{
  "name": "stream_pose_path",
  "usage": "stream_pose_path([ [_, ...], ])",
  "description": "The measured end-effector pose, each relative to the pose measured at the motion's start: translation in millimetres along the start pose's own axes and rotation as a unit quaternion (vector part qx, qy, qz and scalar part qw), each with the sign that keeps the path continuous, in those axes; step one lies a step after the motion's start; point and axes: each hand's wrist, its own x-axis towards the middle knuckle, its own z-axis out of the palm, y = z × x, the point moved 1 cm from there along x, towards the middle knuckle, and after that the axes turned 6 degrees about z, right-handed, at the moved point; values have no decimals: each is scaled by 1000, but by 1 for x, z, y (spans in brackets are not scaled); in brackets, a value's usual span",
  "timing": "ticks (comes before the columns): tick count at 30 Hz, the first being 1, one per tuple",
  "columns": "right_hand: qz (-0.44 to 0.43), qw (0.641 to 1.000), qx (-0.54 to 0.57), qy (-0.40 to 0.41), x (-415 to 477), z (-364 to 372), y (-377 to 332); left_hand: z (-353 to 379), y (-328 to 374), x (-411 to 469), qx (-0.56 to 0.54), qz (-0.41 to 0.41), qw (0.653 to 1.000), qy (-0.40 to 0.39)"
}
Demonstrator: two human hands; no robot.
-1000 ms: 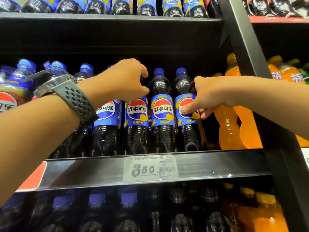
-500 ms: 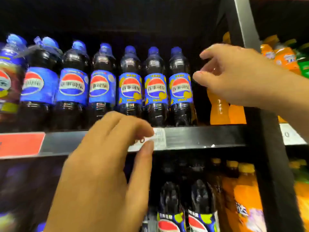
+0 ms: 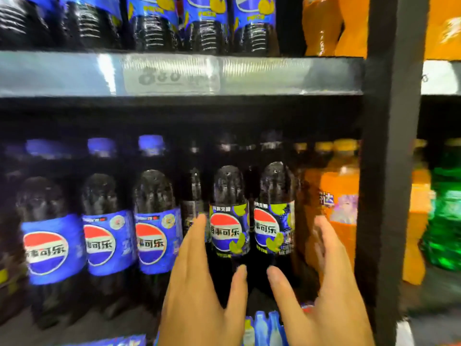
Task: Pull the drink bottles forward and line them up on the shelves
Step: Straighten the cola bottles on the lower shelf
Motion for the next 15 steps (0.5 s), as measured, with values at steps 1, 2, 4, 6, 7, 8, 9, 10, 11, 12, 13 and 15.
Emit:
stream_pose_path([
  [1,12,998,-49,-28,-40,22,15,3,-5,-4,44,21,999,-21],
  [2,3,996,-51,-76,-64,23,36,6,-11,-8,65,37,997,-23],
  [4,-32,993,-63,-93,-77,35,47,9,-17,-11,76,33,996,-17],
  [6,-28,994,-79,-66,-61,34,55,10,-16,-7,98,41,994,-3],
  [7,-29,992,-106,-56,-54,34,55,10,-16,-6,106,44,993,-7],
  [8,-18,990,-119,-69,-54,32,55,11,-17,-6,113,53,992,-11],
  [9,-9,989,-117,-92,-56,32,53,12,-17,-7,126,57,990,-13],
  [10,-6,988,-115,-98,-54,33,58,12,-18,-8,136,64,989,-14],
  [11,7,988,-113,-106,-52,31,60,13,-18,-8,148,66,987,-16],
  [12,22,988,-96,-120,-49,29,61,14,-19,-10,160,70,985,-13],
  [13,41,987,-79,-133,-48,28,64,15,-19,-11,170,75,983,-10],
  [15,50,984,-62,-157,-48,28,68,15,-19,-15,173,74,982,0],
])
